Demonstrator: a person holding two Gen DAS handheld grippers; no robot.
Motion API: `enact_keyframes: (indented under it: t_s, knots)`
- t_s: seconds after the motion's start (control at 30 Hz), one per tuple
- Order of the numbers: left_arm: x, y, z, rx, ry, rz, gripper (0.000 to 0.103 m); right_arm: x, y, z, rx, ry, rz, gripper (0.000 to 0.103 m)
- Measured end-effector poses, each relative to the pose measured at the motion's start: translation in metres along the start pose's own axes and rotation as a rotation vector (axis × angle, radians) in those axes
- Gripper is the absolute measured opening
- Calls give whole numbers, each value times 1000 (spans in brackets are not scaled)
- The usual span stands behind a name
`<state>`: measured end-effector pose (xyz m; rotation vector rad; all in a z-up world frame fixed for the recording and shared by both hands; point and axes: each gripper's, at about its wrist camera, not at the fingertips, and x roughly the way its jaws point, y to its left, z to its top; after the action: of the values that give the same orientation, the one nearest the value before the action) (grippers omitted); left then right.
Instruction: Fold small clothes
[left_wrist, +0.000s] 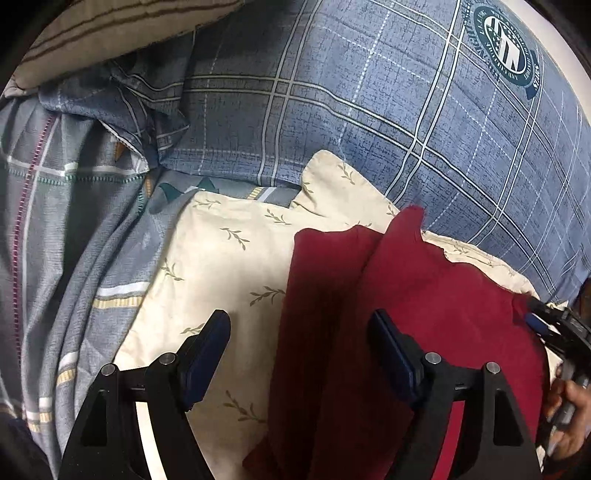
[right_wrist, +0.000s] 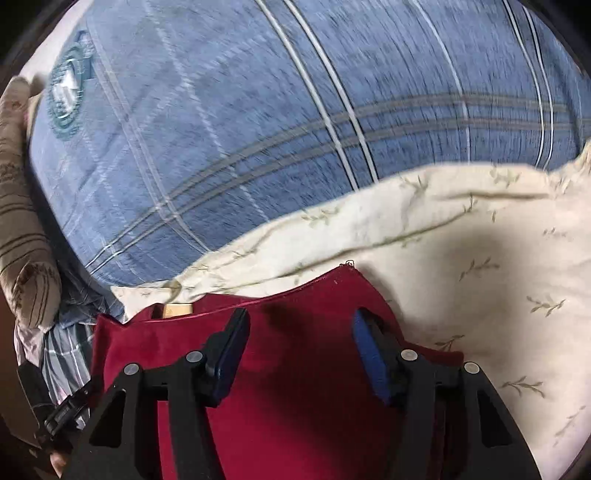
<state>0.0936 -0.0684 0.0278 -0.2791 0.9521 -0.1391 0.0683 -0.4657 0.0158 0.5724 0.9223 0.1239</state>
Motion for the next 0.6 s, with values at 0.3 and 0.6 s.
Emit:
enact_keyframes:
  t_s: [0.3, 0.6]
  knots:
    - [-63, 15, -37, -6, 7, -34, 75, -2, 121, -38, -257, 91, 244, 59]
    - [-66, 25, -66, 2, 33, 8, 78, 103, 250, -68, -394, 218, 233, 39]
